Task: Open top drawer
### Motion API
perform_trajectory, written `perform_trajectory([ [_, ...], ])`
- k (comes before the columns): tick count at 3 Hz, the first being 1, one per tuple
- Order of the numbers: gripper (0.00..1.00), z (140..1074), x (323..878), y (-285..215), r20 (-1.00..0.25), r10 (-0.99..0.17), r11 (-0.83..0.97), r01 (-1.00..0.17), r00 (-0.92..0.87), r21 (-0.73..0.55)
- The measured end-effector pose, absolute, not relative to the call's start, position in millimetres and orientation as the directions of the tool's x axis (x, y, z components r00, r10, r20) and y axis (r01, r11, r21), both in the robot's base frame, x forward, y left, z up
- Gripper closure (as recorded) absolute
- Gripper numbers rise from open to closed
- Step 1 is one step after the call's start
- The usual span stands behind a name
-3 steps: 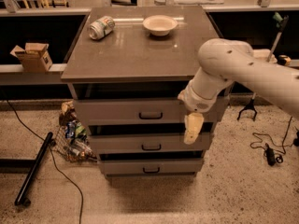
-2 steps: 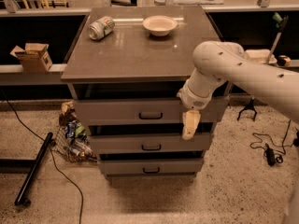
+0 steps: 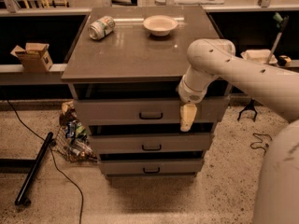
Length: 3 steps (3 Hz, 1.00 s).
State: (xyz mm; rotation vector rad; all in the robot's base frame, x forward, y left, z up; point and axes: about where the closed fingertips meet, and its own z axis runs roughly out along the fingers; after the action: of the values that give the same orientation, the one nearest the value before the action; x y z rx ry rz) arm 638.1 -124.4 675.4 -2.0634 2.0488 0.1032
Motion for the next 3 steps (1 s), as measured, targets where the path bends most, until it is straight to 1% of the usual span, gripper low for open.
perform_trajectory([
  [2,0.0,659.7,646.3,-120.8,-0.199,-0.98,0.003,-0.996,0.015,-0.089],
  [3,0.25,630.6,636.9,-113.0,-0.204,-0.979,0.025,-0.999,-0.017,-0.036],
])
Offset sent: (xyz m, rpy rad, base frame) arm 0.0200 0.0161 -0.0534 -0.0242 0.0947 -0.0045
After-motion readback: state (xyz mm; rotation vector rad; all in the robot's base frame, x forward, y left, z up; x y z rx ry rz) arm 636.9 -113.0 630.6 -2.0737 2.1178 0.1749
